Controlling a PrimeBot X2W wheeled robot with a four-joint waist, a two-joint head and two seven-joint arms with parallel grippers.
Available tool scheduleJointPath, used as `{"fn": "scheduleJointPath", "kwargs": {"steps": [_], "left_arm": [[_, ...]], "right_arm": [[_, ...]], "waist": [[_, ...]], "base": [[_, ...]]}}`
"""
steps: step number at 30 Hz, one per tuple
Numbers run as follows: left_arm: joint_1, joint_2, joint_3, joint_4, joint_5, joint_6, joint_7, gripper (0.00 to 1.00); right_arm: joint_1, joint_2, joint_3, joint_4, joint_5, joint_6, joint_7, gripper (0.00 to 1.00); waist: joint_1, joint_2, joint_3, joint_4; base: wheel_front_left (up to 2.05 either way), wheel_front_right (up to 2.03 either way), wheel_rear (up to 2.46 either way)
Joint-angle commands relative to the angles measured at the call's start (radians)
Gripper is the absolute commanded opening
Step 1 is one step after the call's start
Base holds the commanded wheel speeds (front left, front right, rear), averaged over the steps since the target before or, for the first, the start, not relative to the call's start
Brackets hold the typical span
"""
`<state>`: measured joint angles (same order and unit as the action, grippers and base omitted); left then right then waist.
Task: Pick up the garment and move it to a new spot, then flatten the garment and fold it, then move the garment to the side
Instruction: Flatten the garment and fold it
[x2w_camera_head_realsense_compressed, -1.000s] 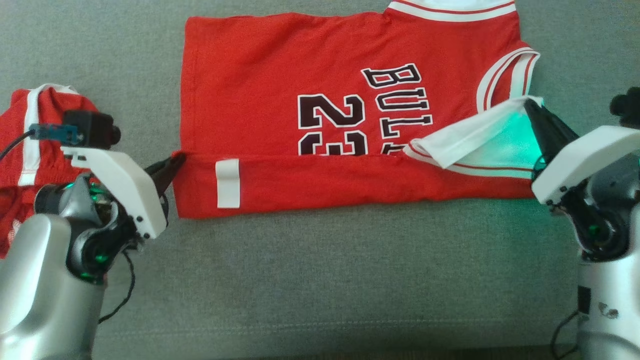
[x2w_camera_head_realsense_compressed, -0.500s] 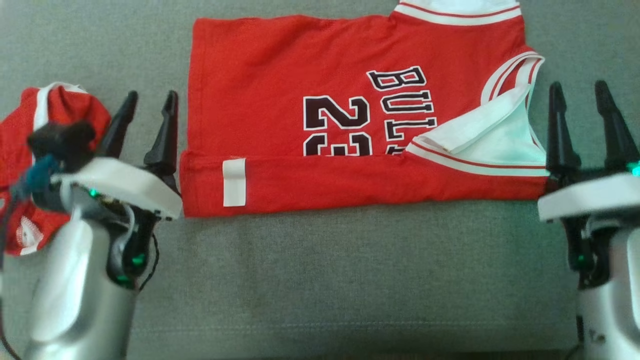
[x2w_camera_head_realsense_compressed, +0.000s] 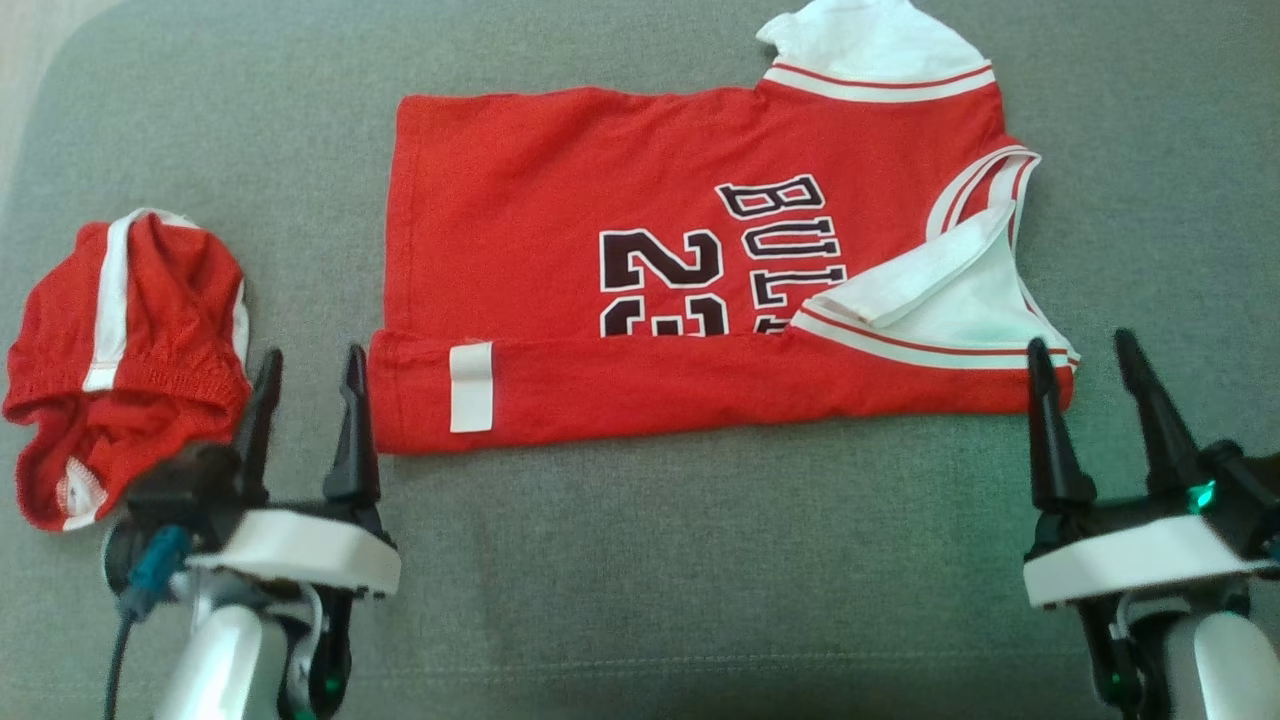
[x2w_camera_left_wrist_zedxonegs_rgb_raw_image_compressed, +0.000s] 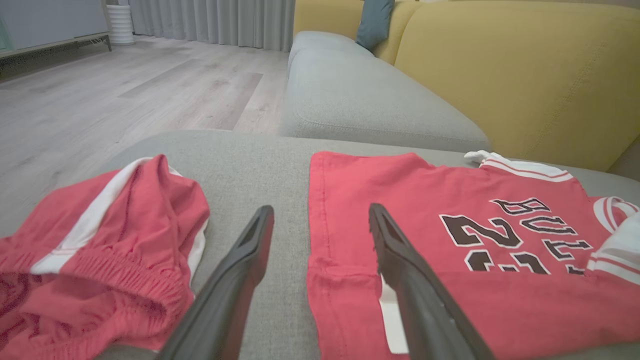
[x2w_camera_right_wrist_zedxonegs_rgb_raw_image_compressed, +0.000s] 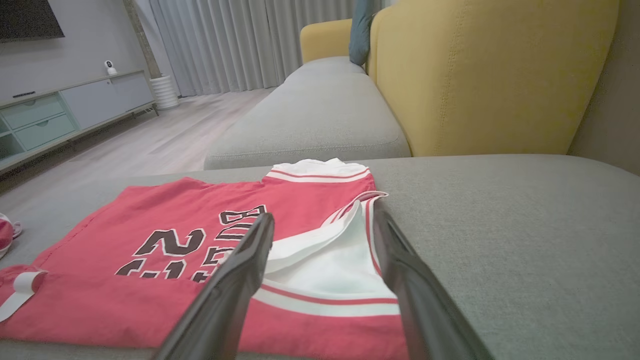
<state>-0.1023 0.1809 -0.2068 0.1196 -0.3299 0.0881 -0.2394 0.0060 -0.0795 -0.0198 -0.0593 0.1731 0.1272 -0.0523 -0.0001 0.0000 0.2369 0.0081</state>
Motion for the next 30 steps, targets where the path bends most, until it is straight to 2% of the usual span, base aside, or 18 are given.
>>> {"fn": "scheduleJointPath", "kwargs": {"steps": [1, 8, 12, 21, 25, 30], "left_arm": [[-0.010, 0.007, 0.034, -0.026, 0.009, 0.004, -0.011, 1.00], [0.010, -0.004, 0.027, -0.010, 0.016, -0.004, -0.019, 1.00], [-0.003, -0.004, 0.013, 0.016, 0.014, -0.023, -0.017, 1.00], [-0.056, -0.018, -0.011, 0.161, -0.060, -0.093, 0.070, 1.00], [-0.086, -0.019, -0.006, 0.228, -0.095, -0.110, 0.113, 1.00], [-0.112, -0.020, -0.009, 0.269, -0.132, -0.134, 0.170, 1.00]], "right_arm": [[-0.002, -0.005, 0.024, -0.044, -0.004, 0.003, 0.005, 1.00], [0.019, 0.000, 0.019, -0.054, 0.000, 0.003, 0.017, 1.00], [0.011, -0.005, 0.014, -0.045, 0.003, 0.003, 0.032, 1.00], [-0.046, -0.059, -0.002, 0.082, 0.046, 0.003, 0.109, 1.00], [-0.094, -0.080, -0.013, 0.151, 0.066, 0.003, 0.159, 1.00], [-0.139, -0.079, -0.032, 0.193, 0.073, 0.003, 0.222, 1.00]], "waist": [[0.0001, 0.0000, -0.008, -0.002], [0.0001, 0.0000, -0.022, -0.004], [0.0001, 0.0000, -0.017, -0.004], [0.0001, 0.0000, 0.032, -0.006], [0.0001, 0.0000, 0.060, -0.005], [0.0001, 0.0000, 0.082, 0.001]], "base": [[0.00, 0.00, 0.00], [0.00, 0.00, 0.00], [0.00, 0.00, 0.00], [0.00, 0.00, 0.00], [0.00, 0.00, 0.00], [0.00, 0.00, 0.00]]}}
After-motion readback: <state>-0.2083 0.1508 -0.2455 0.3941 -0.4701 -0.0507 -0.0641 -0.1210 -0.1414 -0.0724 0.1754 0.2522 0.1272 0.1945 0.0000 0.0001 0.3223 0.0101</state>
